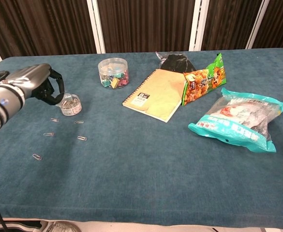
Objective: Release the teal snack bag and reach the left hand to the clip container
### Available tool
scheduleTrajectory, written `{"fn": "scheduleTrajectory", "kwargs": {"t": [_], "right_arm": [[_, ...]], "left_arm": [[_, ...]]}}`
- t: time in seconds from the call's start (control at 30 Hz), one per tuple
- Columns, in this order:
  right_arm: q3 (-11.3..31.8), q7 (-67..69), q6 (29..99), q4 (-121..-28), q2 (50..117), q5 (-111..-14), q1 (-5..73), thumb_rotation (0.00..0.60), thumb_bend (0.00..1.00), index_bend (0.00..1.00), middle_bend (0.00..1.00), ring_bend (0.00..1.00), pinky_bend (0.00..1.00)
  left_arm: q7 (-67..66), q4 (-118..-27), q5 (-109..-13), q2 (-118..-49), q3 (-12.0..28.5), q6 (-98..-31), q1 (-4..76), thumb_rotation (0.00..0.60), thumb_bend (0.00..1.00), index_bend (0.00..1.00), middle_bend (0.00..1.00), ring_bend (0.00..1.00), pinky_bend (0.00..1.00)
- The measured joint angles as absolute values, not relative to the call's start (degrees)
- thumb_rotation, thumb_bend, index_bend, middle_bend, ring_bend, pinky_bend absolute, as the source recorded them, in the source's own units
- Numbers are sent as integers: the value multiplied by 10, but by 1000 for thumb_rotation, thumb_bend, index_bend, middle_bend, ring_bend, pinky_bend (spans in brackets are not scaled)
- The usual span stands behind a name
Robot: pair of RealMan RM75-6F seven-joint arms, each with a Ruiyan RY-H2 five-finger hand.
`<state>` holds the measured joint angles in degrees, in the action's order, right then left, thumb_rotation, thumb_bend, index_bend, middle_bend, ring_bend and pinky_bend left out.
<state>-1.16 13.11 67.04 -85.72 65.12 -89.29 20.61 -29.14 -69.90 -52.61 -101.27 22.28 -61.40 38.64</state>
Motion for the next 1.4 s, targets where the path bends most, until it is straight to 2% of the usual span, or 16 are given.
{"fn": "scheduleTrajectory", "kwargs": {"t": [0.13,0.3,0.43,0.8,1.13,1.2,1.23,1.3,1.33,1.37,1.4], "right_arm": [[-11,135,663,-851,653,-889,207,600,61,0,0,0,33],[-10,141,659,-844,655,-887,209,600,62,0,0,0,33],[-10,146,659,-840,655,-888,209,600,62,0,0,0,33],[-10,148,660,-844,654,-890,209,600,62,0,0,0,33],[-10,144,670,-858,644,-890,202,600,62,0,0,0,33],[-11,144,674,-859,642,-891,200,600,61,0,0,0,33],[-12,143,678,-860,641,-892,197,600,61,0,0,0,33],[-14,139,686,-862,638,-894,192,600,62,0,0,0,33],[-16,134,694,-863,637,-896,186,600,61,0,0,0,33],[-17,128,701,-864,635,-897,181,600,62,0,0,0,33],[-19,122,710,-866,634,-898,176,600,62,0,0,0,32]], "left_arm": [[-286,-646,-497,-1032,237,-589,412,600,513,739,1000,1000,1000],[-278,-606,-480,-1048,237,-569,427,600,501,719,1000,1000,1000],[-270,-593,-474,-1053,231,-564,431,600,458,653,1000,1000,1000],[-261,-618,-468,-1044,221,-558,431,600,387,445,1000,1000,1000],[-252,-662,-483,-1023,214,-584,424,600,368,408,1000,1000,1000],[-247,-690,-497,-1010,209,-601,416,600,363,371,1000,1000,1000],[-244,-705,-507,-1002,206,-610,410,600,359,321,984,995,1000],[-231,-747,-540,-979,194,-637,393,600,357,231,828,883,979],[-222,-767,-559,-966,186,-648,384,600,356,162,636,704,866],[-206,-795,-588,-946,173,-662,369,600,356,117,488,549,743],[-193,-817,-613,-928,159,-672,357,600,357,52,269,283,480]]}}
